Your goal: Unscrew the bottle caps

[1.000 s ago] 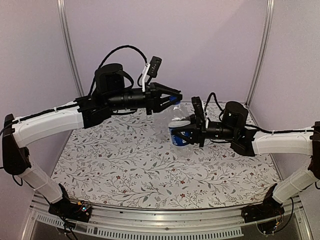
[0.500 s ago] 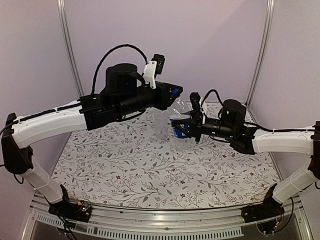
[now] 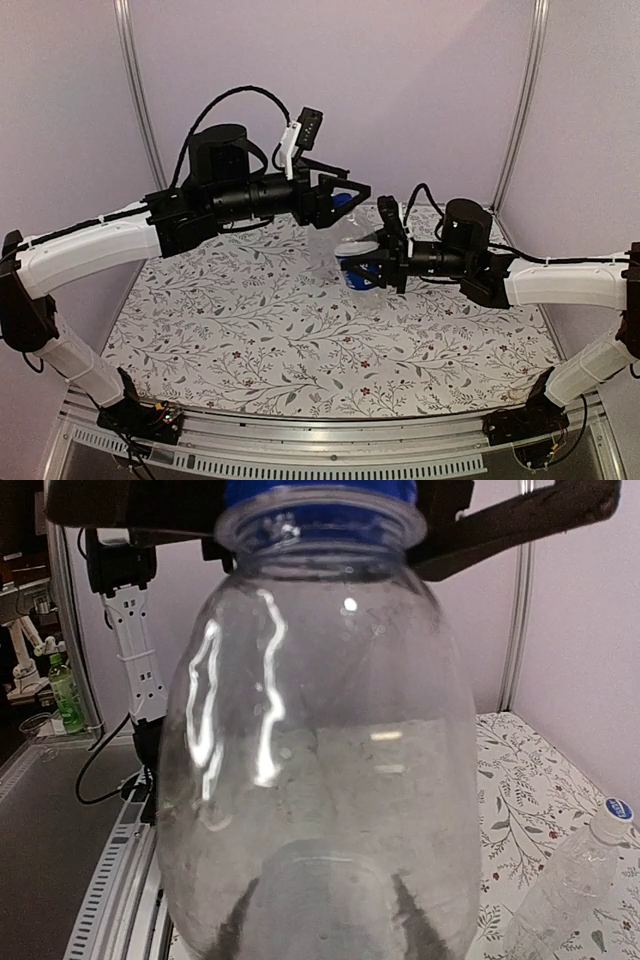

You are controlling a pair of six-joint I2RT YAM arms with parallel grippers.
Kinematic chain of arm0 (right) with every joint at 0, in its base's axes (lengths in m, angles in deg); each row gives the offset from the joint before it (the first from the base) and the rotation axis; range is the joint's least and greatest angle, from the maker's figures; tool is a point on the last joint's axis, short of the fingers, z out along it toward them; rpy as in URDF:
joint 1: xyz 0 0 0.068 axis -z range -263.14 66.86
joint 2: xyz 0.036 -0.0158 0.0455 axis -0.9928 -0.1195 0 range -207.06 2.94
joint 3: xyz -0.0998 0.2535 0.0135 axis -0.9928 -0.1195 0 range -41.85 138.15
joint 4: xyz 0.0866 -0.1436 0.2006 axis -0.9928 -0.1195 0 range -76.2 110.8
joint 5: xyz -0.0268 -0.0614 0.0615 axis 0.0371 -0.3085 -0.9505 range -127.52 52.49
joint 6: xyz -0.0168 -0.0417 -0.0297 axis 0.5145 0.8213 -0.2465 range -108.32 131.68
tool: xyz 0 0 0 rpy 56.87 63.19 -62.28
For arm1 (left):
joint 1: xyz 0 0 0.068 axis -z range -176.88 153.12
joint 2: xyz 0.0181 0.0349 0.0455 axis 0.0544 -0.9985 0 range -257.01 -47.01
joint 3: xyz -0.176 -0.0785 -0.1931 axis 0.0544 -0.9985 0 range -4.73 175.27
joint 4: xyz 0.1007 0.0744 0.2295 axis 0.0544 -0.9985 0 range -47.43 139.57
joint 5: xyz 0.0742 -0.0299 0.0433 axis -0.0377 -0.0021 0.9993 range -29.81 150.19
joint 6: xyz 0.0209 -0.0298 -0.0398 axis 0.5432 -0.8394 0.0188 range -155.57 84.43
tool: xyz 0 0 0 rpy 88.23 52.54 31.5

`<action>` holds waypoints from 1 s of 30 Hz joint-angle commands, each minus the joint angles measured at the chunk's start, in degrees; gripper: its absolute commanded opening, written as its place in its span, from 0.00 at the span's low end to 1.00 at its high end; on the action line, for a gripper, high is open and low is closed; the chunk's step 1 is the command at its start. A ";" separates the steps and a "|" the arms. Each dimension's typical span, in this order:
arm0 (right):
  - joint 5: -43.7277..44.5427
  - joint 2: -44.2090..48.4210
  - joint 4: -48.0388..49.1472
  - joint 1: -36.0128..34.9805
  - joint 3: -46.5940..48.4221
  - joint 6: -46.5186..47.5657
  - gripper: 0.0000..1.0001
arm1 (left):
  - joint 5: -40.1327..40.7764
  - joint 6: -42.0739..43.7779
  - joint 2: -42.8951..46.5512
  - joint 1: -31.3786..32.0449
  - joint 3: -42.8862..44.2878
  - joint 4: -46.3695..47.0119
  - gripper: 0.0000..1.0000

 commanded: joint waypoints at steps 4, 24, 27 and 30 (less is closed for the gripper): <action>-16.88 -0.85 -0.09 0.12 3.46 0.06 0.32 | -23.48 3.63 3.54 -3.53 -3.80 7.87 0.86; -29.05 -4.84 1.12 0.10 6.74 -6.25 0.32 | -39.15 2.40 0.33 -4.77 -3.39 12.40 0.62; -29.22 -4.62 1.21 0.12 6.70 -6.34 0.32 | -39.10 2.38 0.12 -4.93 -3.55 12.40 0.59; -29.06 -4.41 1.30 0.06 6.66 -6.43 0.32 | -39.27 2.51 -0.05 -4.89 -3.91 12.49 0.55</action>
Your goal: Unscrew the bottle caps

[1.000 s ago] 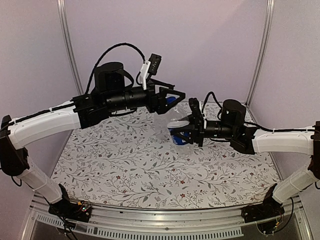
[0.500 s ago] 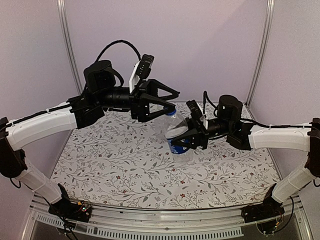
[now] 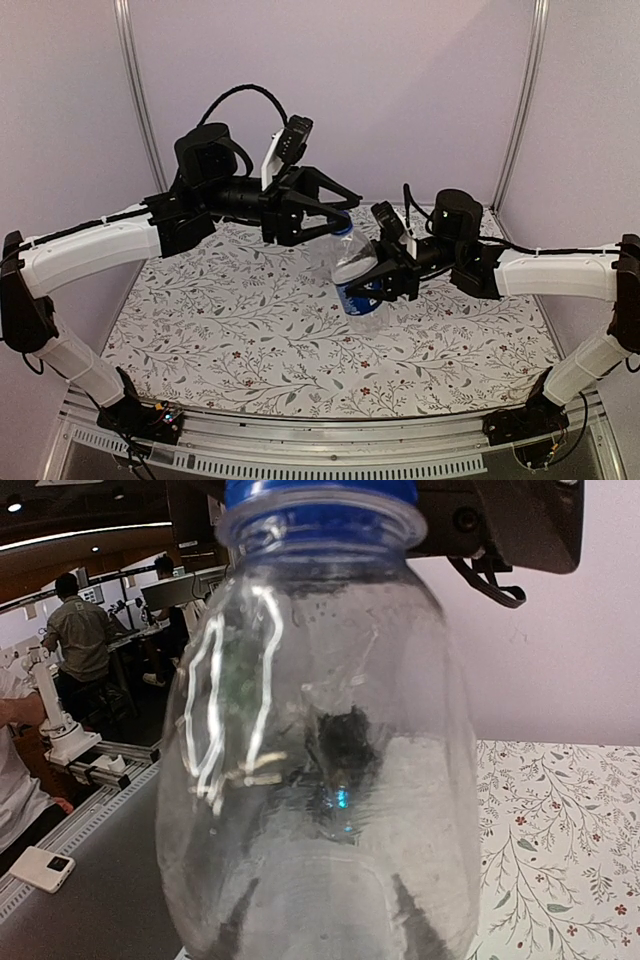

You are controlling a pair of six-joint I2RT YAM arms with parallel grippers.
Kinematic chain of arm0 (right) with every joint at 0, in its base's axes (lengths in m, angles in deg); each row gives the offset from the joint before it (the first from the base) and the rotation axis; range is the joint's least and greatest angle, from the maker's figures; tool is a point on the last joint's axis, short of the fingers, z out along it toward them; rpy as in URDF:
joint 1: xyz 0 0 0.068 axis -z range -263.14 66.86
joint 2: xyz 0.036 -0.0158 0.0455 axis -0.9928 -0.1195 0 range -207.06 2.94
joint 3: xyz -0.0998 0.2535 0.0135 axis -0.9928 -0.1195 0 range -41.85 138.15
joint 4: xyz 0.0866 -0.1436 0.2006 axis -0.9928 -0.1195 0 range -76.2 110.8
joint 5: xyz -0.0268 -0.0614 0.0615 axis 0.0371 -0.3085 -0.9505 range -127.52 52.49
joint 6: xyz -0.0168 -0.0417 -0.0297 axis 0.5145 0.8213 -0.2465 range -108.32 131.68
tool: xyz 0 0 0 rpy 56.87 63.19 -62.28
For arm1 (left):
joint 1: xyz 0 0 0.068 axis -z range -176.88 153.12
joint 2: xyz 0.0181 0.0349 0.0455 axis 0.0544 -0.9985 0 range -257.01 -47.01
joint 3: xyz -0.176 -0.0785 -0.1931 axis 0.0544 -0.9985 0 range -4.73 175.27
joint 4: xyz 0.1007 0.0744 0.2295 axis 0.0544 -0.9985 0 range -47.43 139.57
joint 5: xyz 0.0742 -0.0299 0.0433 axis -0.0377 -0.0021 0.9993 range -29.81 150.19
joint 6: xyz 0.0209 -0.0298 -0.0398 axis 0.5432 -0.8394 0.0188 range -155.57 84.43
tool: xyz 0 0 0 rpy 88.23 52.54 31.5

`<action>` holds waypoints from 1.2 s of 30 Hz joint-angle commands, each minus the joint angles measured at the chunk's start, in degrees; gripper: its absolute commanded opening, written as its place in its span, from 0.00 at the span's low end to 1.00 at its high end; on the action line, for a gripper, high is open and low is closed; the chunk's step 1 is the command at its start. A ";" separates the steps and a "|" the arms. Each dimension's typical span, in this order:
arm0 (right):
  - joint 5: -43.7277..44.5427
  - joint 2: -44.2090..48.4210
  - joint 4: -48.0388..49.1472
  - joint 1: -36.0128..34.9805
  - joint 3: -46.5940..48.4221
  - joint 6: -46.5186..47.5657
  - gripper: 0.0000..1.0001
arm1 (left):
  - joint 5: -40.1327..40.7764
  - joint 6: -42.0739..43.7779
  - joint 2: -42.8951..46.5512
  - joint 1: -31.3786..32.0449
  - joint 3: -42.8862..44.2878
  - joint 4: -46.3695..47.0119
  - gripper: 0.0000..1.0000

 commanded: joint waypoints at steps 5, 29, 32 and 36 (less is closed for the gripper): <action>-0.56 -0.31 1.54 0.13 1.56 -0.89 0.32 | -0.87 0.96 -0.42 -0.94 -1.36 1.62 0.46; 24.73 2.82 -4.62 1.53 1.20 2.77 0.34 | 18.64 0.40 0.75 1.40 -0.21 -4.01 0.00; 30.34 3.06 -5.03 1.53 1.30 2.87 0.36 | 29.32 -1.28 0.96 3.50 0.63 -6.03 0.00; 37.45 3.23 -5.32 1.53 1.47 2.89 0.36 | 44.44 -1.91 0.13 7.69 3.61 -10.73 0.00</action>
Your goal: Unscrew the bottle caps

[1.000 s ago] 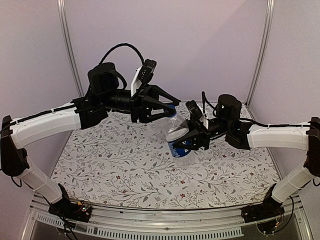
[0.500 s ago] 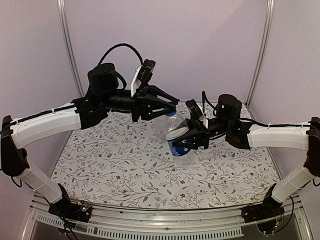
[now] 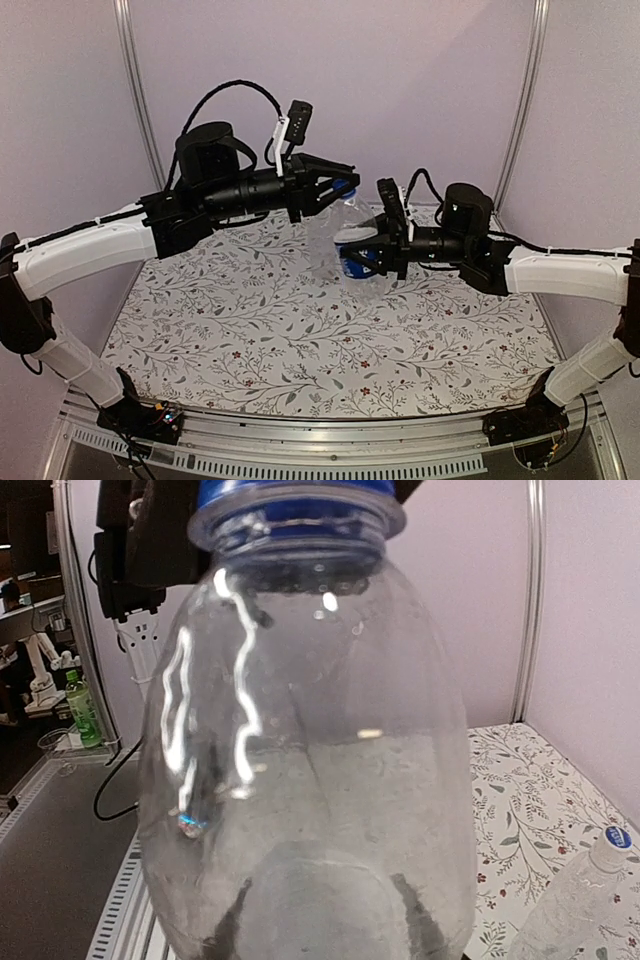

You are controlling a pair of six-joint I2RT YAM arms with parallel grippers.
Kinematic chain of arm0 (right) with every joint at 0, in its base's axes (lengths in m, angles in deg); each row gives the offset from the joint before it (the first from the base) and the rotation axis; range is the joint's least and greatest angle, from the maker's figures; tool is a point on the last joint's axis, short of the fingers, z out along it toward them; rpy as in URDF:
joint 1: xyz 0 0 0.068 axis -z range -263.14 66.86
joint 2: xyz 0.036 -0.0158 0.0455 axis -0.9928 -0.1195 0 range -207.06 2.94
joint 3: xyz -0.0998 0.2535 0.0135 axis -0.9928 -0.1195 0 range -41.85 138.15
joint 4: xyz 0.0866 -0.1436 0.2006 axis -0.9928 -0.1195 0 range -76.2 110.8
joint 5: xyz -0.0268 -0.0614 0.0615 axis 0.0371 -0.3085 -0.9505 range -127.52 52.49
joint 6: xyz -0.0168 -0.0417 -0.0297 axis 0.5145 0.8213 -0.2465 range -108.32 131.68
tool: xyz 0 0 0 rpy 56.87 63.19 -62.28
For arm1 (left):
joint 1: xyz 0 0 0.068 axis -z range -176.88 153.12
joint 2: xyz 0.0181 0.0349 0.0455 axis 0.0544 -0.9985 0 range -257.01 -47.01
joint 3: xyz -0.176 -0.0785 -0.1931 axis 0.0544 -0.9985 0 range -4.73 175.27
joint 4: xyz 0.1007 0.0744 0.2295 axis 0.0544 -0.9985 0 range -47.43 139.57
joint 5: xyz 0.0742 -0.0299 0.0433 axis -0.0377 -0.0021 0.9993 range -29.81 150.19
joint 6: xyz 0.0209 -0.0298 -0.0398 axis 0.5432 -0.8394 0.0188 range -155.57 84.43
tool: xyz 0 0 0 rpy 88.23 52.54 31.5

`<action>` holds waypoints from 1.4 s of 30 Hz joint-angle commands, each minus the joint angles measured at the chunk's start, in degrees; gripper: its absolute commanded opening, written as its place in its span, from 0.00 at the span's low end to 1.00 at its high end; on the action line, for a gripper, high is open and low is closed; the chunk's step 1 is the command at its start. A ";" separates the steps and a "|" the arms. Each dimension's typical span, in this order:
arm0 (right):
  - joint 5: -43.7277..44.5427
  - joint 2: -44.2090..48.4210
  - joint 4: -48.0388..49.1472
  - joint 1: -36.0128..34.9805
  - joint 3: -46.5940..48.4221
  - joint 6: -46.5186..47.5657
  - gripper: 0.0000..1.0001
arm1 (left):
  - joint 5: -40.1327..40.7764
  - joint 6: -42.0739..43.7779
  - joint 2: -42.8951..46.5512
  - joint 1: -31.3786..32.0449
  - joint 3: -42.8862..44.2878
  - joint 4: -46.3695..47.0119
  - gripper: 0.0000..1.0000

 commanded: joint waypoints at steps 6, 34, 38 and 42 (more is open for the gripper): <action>27.42 1.66 -1.22 -1.74 0.13 2.89 0.36 | 32.11 -3.27 -3.07 8.63 7.89 -12.18 0.00; 3.78 4.04 -2.54 -3.39 -2.26 7.13 0.39 | 2.34 1.73 3.30 2.20 1.81 -4.62 0.81; -5.68 3.61 -3.74 -2.95 -0.96 7.27 0.40 | -6.35 3.19 4.03 0.49 1.02 -4.45 0.82; -14.80 1.90 -4.11 -2.66 0.93 5.67 0.41 | -15.48 5.44 3.84 -0.41 0.94 -5.05 0.76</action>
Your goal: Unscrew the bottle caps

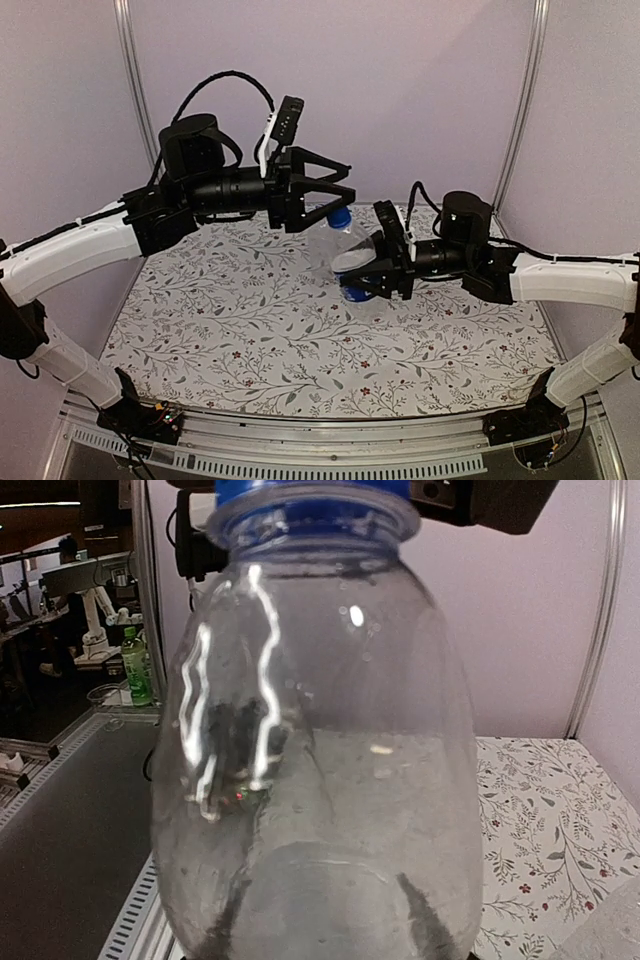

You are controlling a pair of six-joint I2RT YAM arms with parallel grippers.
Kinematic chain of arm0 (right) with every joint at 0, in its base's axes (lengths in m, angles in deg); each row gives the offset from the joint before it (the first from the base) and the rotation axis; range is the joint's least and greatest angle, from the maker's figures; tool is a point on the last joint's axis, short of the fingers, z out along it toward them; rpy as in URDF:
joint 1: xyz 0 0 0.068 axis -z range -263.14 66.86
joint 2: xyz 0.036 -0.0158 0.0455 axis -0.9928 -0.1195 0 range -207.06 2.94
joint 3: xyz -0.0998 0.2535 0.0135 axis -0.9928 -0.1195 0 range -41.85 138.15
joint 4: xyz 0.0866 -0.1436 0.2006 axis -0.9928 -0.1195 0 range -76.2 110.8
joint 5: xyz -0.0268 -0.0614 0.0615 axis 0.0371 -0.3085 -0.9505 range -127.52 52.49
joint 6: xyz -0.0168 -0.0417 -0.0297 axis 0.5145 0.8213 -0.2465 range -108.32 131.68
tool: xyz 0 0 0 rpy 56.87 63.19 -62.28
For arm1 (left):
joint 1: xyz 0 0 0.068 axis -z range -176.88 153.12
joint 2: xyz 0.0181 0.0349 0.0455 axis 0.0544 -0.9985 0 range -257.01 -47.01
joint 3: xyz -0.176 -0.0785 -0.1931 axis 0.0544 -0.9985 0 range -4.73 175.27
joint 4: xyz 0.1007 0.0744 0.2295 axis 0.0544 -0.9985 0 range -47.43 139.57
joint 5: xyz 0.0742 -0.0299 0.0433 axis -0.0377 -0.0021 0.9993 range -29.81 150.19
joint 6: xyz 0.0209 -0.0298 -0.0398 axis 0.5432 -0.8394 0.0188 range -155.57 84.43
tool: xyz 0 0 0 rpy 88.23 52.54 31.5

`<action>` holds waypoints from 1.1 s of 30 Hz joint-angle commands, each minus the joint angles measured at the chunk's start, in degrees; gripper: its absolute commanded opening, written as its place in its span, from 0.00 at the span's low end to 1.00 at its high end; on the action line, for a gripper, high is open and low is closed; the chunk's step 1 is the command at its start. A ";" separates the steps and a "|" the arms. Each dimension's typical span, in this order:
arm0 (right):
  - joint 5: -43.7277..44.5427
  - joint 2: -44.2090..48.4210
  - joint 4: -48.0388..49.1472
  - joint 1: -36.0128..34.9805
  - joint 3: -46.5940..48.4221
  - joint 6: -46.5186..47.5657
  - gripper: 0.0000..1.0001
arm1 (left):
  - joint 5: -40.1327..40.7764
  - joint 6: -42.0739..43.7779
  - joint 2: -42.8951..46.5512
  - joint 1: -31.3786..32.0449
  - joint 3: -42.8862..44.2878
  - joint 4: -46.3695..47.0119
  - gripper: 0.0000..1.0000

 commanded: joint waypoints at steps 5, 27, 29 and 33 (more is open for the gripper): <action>-18.18 -3.40 -0.77 0.61 5.33 -3.03 0.41 | -19.06 4.37 0.10 -1.81 -1.25 1.12 0.70; -20.44 -5.22 -1.20 0.62 6.91 -4.26 0.40 | -21.90 5.22 -1.93 -2.08 -1.98 1.74 0.45; -20.30 -5.22 -1.26 0.62 6.89 -4.25 0.40 | -21.93 5.50 -1.98 -2.02 -2.08 1.57 0.42; -19.50 -4.94 -1.28 0.68 6.91 -4.26 0.40 | -21.78 6.13 -1.96 -2.09 -2.25 0.89 0.37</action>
